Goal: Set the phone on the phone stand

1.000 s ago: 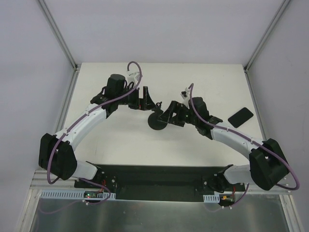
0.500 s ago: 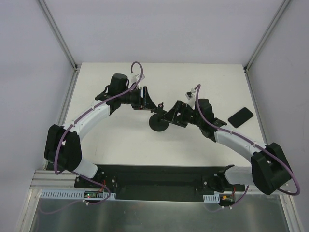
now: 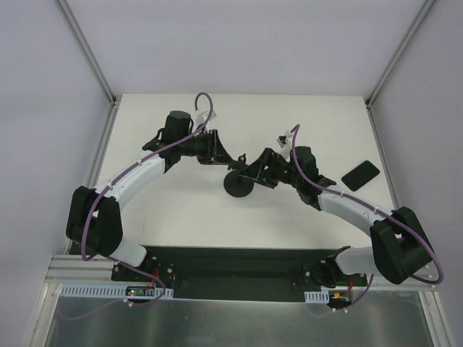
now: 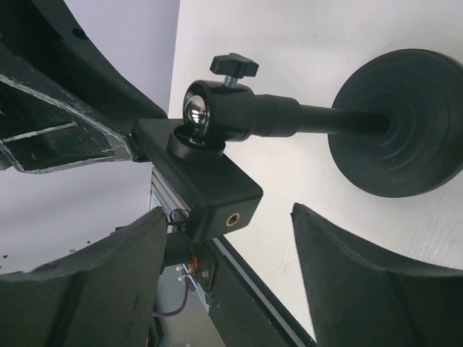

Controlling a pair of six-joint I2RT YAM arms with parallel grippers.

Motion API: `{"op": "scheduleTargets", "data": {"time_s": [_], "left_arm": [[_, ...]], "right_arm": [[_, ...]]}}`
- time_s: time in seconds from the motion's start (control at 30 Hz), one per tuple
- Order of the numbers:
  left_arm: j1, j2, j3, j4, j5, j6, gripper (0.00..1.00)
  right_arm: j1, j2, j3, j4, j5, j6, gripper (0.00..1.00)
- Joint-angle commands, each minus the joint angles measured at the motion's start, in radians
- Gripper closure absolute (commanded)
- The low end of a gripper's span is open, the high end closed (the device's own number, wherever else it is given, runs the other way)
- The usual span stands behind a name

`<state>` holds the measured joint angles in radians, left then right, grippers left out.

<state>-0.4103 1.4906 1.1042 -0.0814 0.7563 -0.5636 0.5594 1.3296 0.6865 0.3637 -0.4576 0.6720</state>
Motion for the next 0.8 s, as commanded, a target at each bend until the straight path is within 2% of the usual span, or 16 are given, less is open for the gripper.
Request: {"op": "scheduleTargets", "data": {"time_s": [0.0, 0.07, 0.13, 0.33, 0.43, 0.47, 0.6, 0.77], "left_arm": [[-0.004, 0.003, -0.015, 0.035, 0.003, -0.007, 0.72], [-0.005, -0.001, -0.021, 0.034, -0.003, -0.007, 0.76], [-0.005, -0.001, -0.033, 0.035, -0.008, -0.012, 0.8], [-0.005, 0.002, -0.041, 0.035, 0.009, -0.009, 0.8], [-0.005, -0.018, -0.038, 0.035, 0.003, 0.005, 0.61], [-0.004, -0.033, -0.04, 0.035, 0.0, 0.007, 0.46], [-0.001, -0.079, -0.03, 0.025, -0.009, 0.011, 0.19], [0.018, -0.139, -0.036, 0.008, -0.009, -0.001, 0.14]], "right_arm": [[-0.006, 0.008, 0.048, 0.101, -0.018, 0.028, 0.31], [-0.007, 0.014, 0.05, 0.107, -0.021, 0.029, 0.34], [-0.007, 0.022, 0.059, 0.112, -0.023, 0.026, 0.42], [-0.007, 0.037, 0.068, 0.113, -0.032, 0.02, 0.5], [-0.007, 0.045, 0.068, 0.112, -0.041, 0.017, 0.48], [-0.007, 0.045, 0.07, 0.11, -0.049, 0.015, 0.46], [-0.006, 0.045, 0.091, 0.077, -0.09, 0.0, 0.3], [-0.003, 0.023, 0.111, 0.017, -0.09, -0.032, 0.23]]}}
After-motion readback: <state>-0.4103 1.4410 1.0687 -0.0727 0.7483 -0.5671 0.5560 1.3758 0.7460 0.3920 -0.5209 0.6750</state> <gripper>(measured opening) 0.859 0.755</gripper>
